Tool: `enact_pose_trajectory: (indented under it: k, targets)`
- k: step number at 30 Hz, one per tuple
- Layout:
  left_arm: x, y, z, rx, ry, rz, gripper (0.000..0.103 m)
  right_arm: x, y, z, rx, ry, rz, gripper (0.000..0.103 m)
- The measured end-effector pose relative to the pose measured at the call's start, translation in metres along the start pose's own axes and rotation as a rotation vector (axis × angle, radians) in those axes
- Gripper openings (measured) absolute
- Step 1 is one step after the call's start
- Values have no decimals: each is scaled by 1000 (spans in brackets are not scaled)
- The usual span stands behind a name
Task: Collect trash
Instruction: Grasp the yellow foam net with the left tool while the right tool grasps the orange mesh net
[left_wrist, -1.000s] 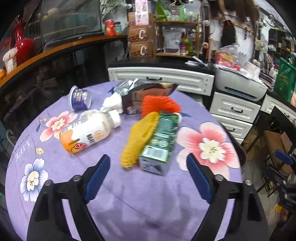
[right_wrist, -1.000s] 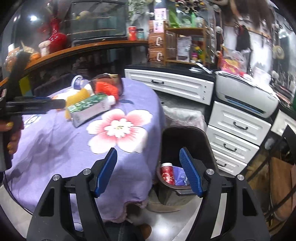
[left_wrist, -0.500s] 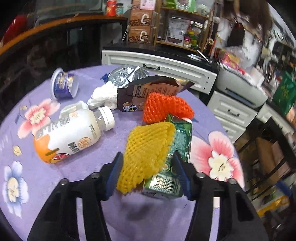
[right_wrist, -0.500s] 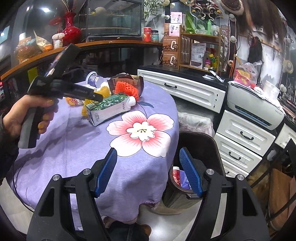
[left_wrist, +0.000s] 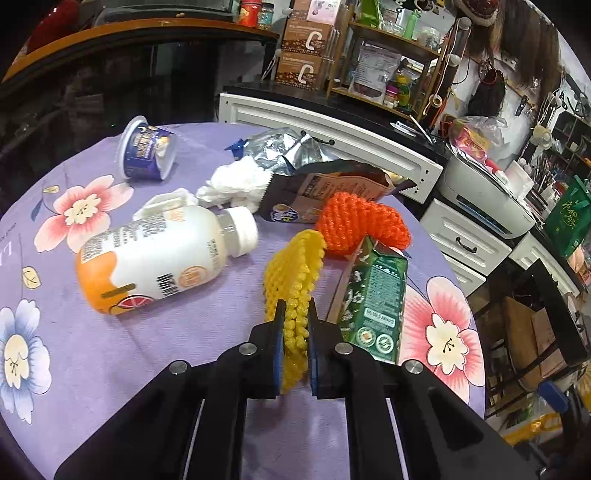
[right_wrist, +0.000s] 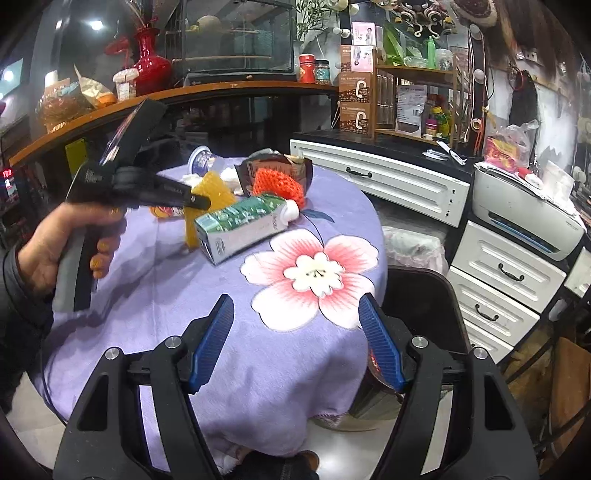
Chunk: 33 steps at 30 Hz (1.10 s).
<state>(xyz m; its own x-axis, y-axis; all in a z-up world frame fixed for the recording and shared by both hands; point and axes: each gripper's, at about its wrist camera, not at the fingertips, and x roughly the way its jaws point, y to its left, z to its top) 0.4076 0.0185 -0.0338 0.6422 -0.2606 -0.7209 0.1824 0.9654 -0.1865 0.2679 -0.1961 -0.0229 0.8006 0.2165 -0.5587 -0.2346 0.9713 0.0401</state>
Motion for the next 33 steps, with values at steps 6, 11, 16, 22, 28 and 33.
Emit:
enact_pose_trajectory:
  k: [6, 11, 16, 22, 28, 33]
  targets:
    - [-20, 2, -8, 4, -40, -11, 10, 22, -1, 33, 37, -7, 40, 70]
    - [-40, 2, -17, 13, -78, -11, 10, 53, 2, 64, 34, -13, 108, 70]
    - [-55, 3, -24, 18, -99, -27, 10, 85, 10, 92, -20, -3, 117, 70]
    - [-65, 4, -34, 29, -117, -27, 10, 116, 11, 118, -84, -18, 84, 68]
    - [-62, 6, -37, 29, -114, -47, 10, 149, 18, 123, -110, 20, 54, 65]
    - [-60, 8, -40, 22, -106, -53, 10, 177, 23, 124, -146, 65, 55, 54]
